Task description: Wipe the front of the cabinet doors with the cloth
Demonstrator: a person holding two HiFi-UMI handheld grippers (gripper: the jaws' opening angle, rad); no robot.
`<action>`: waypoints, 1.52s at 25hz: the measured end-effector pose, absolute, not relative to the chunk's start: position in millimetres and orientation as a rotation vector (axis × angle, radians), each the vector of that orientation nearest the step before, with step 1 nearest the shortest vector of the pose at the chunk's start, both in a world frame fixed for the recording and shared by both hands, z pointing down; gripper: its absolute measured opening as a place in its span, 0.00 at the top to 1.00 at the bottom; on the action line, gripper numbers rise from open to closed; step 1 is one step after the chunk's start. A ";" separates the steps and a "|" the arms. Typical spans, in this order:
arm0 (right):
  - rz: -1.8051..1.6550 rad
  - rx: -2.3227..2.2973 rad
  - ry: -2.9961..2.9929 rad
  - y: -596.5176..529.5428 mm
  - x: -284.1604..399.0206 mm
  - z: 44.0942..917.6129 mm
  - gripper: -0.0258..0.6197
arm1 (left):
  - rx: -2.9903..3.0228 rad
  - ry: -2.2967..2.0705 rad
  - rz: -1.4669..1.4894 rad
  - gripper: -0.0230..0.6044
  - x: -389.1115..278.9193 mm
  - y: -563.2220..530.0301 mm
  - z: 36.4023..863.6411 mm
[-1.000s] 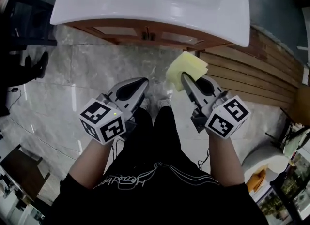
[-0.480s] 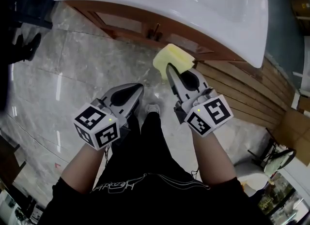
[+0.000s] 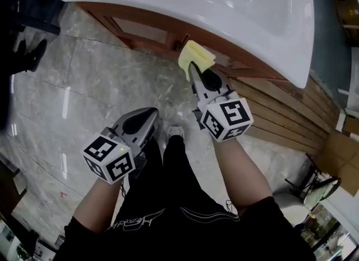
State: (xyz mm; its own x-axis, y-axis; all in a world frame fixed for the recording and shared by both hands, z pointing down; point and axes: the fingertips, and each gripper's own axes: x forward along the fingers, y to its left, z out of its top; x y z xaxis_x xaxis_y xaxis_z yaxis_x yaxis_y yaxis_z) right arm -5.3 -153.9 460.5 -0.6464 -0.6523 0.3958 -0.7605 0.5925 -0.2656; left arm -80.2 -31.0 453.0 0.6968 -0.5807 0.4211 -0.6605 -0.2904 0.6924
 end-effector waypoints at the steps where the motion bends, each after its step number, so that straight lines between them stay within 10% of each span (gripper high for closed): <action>1: 0.612 1.170 -2.567 -156.4 -6.2 463.4 0.90 | 1.979 -0.956 0.109 0.95 -80.3 -31.1 454.4; 38: 0.641 1.345 -2.471 -170.7 45.4 486.8 0.90 | 1.886 -0.914 0.123 0.95 -57.4 -28.4 482.5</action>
